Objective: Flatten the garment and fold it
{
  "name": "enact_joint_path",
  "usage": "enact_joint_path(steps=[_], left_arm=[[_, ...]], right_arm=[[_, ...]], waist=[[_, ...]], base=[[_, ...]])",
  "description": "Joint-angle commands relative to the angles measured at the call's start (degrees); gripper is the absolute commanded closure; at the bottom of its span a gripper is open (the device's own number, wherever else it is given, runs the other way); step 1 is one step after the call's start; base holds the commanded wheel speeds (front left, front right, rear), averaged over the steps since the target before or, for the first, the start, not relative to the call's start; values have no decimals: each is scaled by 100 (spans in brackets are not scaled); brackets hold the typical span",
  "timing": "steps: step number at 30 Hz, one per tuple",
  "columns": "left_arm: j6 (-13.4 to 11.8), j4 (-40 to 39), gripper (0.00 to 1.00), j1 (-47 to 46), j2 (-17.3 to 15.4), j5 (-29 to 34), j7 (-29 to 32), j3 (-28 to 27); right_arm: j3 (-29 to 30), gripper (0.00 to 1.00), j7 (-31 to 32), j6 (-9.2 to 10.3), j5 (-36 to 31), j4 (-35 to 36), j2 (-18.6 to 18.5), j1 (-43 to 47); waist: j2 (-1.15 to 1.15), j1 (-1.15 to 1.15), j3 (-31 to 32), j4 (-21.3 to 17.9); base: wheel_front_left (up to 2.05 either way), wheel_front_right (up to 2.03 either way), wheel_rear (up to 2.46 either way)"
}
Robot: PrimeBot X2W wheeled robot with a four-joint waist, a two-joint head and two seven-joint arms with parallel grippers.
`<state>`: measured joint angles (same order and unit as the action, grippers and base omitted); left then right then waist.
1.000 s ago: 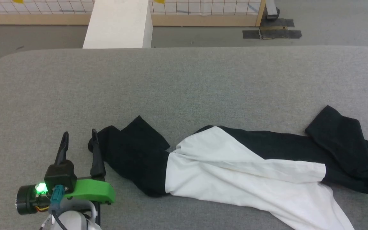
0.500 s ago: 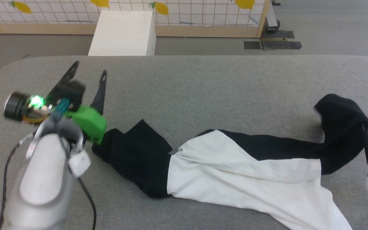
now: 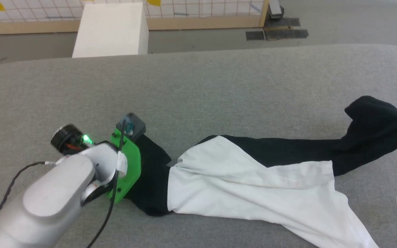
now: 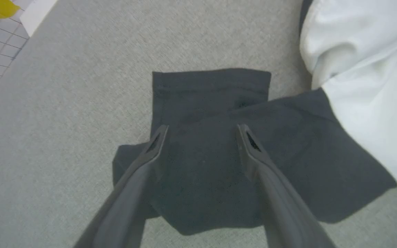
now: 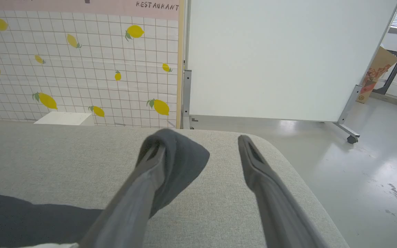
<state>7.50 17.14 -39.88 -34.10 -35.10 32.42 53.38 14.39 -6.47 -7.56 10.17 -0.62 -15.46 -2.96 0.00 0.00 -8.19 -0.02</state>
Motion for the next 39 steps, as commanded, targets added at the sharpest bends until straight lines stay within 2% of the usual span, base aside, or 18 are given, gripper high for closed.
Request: enact_joint_path(steps=[1,5,8,12,13,14,17,20,26,30,35,37,39], left_arm=[[-2,-56,0,-178,-147,-224,153,235],[-2,1,0,-387,-401,-846,518,1055],[-2,207,0,-474,-424,-1173,607,1567],[-2,434,0,-513,-377,-1324,641,1888],[-2,466,68,-521,-367,-1343,576,1913],[-2,515,100,-538,-353,-1392,432,1926],[-2,598,100,-744,-395,-1382,-143,1907],[-2,755,100,-1107,-508,-1295,-928,1628],[-131,1065,100,-1778,-664,-1079,-1778,1130],[-309,1411,100,-1972,-652,-943,-1973,1039],[-499,2259,100,-1678,-437,-1111,-1978,1038],[-497,2641,100,-1458,-345,-1260,-1859,1058],[-393,3010,100,-1237,-262,-1451,-1717,1070]], right_arm=[[-17,0,5,8,18,62,35,26],[-89,0,11,8,11,105,97,-40],[-155,0,5,8,2,89,139,-119],[-230,0,-13,8,-14,8,176,-174],[-234,0,-18,8,-7,-15,189,-175],[-234,0,-28,8,-2,-44,200,-170],[-198,0,-66,8,30,-118,236,-133],[-116,0,-135,8,55,-187,282,-98],[18,0,-229,8,88,-303,360,-93],[54,0,-272,8,122,-423,434,-136],[-90,0,-350,8,170,-633,549,-229],[-140,0,-401,8,168,-707,568,-249],[-205,0,-434,8,182,-768,580,-277]], waist=[[0,0,-134,-111],[0,0,-313,-215],[0,0,-428,-287],[0,0,-493,-321],[0,0,-494,-316],[0,0,-485,-302],[0,0,-424,-246],[0,0,-337,-200],[0,0,-280,-235],[0,0,-367,-357],[0,0,-519,-551],[0,0,-543,-607],[0,0,-565,-659]], base=[[0,0,0],[0,0,0],[0,0,0],[0,0,0],[0,0,0],[0,0,0],[0,0,0],[0,0,0],[0,0,0],[0,0,0],[0,0,0],[0,0,0],[0,0,0]])
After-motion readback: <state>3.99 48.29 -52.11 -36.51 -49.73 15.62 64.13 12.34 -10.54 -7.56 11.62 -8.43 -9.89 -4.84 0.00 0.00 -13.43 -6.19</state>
